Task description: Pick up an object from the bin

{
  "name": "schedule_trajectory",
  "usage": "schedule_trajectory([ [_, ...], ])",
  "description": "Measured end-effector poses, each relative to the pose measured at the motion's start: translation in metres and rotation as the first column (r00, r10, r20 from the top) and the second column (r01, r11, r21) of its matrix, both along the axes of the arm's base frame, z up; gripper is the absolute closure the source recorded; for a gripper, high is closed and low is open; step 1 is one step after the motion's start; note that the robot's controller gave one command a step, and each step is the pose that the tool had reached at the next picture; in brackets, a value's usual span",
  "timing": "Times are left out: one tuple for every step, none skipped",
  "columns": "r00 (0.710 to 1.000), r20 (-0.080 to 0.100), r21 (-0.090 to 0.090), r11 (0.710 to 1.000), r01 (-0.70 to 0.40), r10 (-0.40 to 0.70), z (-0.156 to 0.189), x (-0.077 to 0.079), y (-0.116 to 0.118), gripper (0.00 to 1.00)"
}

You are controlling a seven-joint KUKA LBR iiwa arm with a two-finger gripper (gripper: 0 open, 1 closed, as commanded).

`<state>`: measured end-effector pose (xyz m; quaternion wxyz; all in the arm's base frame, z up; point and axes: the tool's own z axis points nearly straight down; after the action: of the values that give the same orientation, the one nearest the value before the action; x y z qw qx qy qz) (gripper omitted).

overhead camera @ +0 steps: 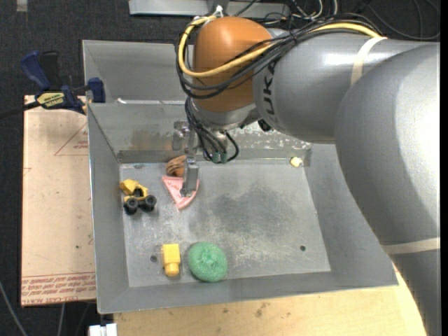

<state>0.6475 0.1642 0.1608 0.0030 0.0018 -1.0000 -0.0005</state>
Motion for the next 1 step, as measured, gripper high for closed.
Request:
schedule_trajectory([
  [1.000, 0.008, 0.001, 1.000, 0.003, -0.003, 0.0053, 0.0018, -0.0007, 0.00],
])
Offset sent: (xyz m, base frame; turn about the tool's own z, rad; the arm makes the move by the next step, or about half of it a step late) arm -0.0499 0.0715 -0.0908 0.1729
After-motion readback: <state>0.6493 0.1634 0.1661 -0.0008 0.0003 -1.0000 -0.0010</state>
